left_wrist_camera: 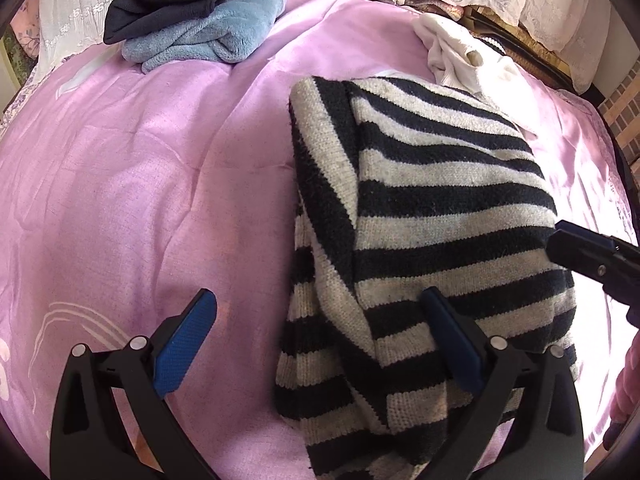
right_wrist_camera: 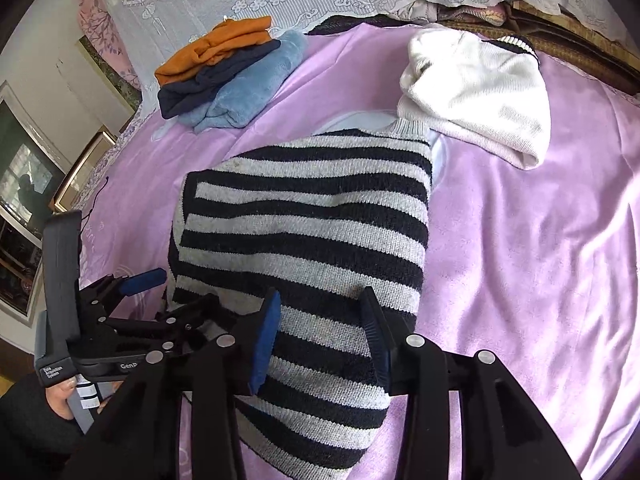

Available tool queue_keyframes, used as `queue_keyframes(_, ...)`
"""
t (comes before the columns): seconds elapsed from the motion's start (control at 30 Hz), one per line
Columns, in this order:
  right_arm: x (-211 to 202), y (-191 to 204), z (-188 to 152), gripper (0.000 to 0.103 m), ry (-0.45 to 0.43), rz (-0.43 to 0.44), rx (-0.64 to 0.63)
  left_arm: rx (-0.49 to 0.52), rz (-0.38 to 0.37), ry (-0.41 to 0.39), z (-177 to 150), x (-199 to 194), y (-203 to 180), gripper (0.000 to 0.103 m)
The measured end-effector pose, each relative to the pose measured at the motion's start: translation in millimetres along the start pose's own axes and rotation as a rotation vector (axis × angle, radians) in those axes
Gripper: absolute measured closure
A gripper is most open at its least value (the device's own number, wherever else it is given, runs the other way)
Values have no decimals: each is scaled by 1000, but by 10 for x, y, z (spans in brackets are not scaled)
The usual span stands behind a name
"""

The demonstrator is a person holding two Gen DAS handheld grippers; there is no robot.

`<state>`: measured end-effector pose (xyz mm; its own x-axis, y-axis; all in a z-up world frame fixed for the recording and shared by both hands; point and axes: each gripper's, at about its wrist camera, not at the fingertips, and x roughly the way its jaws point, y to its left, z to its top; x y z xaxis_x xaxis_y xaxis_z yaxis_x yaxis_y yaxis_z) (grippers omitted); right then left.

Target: Fold small clothes

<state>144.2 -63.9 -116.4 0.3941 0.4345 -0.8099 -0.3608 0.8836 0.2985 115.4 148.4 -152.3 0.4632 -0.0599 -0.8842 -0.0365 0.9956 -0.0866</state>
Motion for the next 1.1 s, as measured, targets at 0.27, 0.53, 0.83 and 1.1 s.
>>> queue_keyframes(0.27, -156, -104, 0, 27, -58, 24, 37, -19, -68, 34, 52, 9, 86, 4)
queue_keyframes(0.53, -299, -564, -49, 27, -74, 97, 209, -109, -302, 114, 53, -39, 361, 5)
queue_keyframes(0.83, -101, -764, -178, 26, -18, 232, 372, -153, -425, 177, 69, 174, 354, 5)
queue_keyframes(1.1, 141, -733, -107, 26, 12, 279, 384, -116, -546, 179, 209, 175, 129, 5)
